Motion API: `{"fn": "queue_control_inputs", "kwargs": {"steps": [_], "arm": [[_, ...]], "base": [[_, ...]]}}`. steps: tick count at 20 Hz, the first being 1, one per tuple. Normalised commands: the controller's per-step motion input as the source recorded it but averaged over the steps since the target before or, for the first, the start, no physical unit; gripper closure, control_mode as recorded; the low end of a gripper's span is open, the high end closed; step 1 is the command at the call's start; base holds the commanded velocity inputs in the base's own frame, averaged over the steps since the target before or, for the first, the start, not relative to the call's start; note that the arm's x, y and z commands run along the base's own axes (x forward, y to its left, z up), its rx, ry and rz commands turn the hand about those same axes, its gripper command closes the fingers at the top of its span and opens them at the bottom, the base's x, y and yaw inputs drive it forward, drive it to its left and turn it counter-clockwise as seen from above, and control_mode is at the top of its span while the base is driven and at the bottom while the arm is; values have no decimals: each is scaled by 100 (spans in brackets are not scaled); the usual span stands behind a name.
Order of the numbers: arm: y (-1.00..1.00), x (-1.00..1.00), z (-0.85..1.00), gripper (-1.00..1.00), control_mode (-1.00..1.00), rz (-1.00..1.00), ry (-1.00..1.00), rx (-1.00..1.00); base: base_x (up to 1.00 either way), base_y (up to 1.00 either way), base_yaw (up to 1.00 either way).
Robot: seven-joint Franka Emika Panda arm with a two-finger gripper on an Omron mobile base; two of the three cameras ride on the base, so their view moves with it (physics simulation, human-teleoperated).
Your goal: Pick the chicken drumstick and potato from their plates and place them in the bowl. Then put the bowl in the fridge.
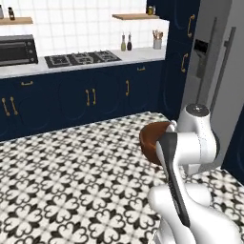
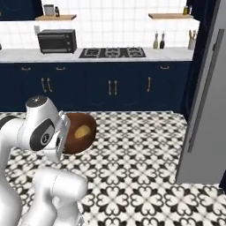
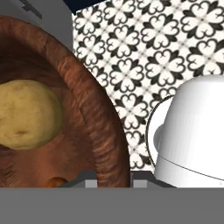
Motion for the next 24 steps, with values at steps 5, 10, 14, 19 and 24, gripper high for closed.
{"fn": "queue_control_inputs", "kwargs": {"steps": [5,10,14,19,24], "arm": [[0,0,0,100,100,0,0,0],[0,0,0,100,100,0,0,0],[0,0,0,100,100,0,0,0],[0,0,0,100,100,0,0,0],[0,0,0,100,100,0,0,0]], "base": [[100,0,0],[100,0,0],[100,0,0],[100,0,-1],[100,1,-29]]}}
